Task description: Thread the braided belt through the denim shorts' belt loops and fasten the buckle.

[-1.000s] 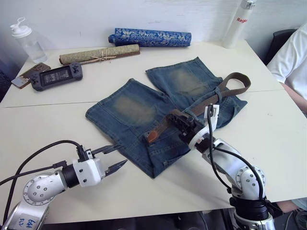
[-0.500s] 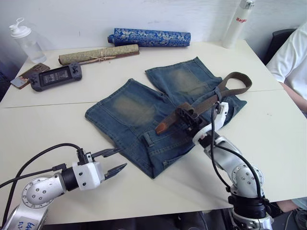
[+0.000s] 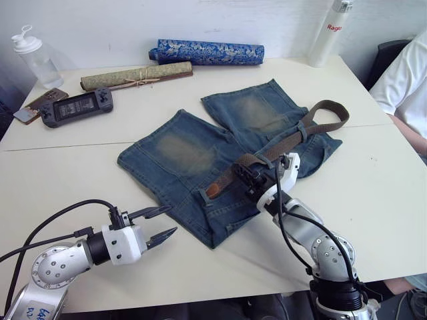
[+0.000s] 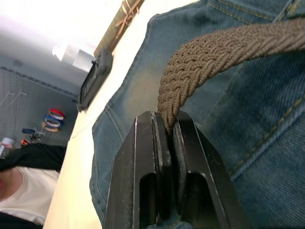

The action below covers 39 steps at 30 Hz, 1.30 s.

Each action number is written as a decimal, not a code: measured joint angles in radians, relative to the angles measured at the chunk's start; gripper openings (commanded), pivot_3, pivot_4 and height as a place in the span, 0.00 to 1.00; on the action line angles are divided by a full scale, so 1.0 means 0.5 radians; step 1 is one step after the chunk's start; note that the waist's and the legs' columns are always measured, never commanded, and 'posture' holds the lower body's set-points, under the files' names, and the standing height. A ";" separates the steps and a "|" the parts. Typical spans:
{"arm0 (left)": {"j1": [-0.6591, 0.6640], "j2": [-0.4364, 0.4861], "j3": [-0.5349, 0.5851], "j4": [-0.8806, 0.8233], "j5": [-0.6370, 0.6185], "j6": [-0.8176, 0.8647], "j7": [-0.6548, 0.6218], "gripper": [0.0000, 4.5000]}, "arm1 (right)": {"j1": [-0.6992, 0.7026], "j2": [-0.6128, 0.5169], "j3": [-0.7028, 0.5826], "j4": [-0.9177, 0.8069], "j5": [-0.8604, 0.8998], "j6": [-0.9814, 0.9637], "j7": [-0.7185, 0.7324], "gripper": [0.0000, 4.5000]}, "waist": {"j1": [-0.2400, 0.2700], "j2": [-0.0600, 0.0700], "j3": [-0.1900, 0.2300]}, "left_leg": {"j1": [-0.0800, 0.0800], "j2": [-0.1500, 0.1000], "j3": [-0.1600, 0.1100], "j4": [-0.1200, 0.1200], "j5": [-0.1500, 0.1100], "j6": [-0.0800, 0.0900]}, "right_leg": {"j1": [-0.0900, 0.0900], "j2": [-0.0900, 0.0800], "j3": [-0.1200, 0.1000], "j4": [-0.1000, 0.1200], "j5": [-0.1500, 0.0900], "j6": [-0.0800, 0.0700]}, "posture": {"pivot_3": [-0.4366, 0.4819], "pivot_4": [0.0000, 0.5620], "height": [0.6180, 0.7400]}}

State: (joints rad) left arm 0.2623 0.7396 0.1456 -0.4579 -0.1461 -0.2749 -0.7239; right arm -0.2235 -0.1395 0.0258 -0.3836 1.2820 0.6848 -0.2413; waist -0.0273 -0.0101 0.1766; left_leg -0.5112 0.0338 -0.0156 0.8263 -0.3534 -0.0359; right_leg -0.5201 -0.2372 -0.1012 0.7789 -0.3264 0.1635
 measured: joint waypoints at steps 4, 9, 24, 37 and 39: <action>-0.024 -0.010 0.000 0.001 0.012 -0.005 0.000 0.54 | 0.001 0.007 0.038 0.037 -0.012 0.089 0.003 0.00 | -0.001 0.000 0.000 | 0.000 0.000 0.000 -0.001 0.000 0.000 | 0.000 0.000 0.000 0.001 -0.001 -0.001 | 0.48 0.27 0.22; -0.031 -0.026 -0.003 0.015 0.047 -0.045 -0.002 0.54 | -0.039 0.058 -0.027 0.118 0.155 0.220 -0.100 0.00 | -0.001 -0.004 -0.003 | 0.002 0.000 -0.001 -0.001 0.000 0.000 | 0.000 0.000 0.000 0.003 -0.003 -0.002 | 0.48 0.27 0.22; -0.201 -0.029 -0.030 0.306 0.667 -0.564 0.179 0.54 | -0.113 0.069 -0.066 0.231 0.327 0.394 -0.106 0.00 | -0.004 -0.008 -0.007 | 0.004 0.001 -0.001 -0.003 -0.001 0.002 | 0.000 0.001 -0.001 0.007 -0.006 -0.003 | 0.48 0.27 0.22; -0.523 -0.099 -0.210 0.637 1.444 -0.985 0.681 0.54 | -0.224 0.147 -0.080 0.442 0.495 0.485 -0.117 0.00 | -0.050 -0.010 -0.014 | 0.009 0.005 -0.003 -0.007 -0.002 0.003 | -0.001 0.005 -0.002 0.011 -0.010 -0.007 | 0.48 0.27 0.22; -0.594 -0.121 -0.247 0.692 1.643 -1.082 0.860 0.54 | -0.227 0.153 -0.088 0.444 0.528 0.484 -0.148 0.00 | -0.049 -0.008 -0.016 | 0.008 0.005 -0.003 -0.008 -0.002 0.003 | -0.001 0.005 -0.002 0.011 -0.011 -0.006 | 0.48 0.27 0.22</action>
State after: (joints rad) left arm -0.0347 0.6789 0.0220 -0.1119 0.6754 -0.8157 -0.2941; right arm -0.3371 -0.0631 -0.0183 -0.1616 1.5460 0.9266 -0.3151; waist -0.0520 -0.0142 0.1688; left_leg -0.5070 0.0364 -0.0171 0.8225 -0.3542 -0.0345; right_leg -0.5205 -0.2346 -0.1020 0.7844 -0.3317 0.1604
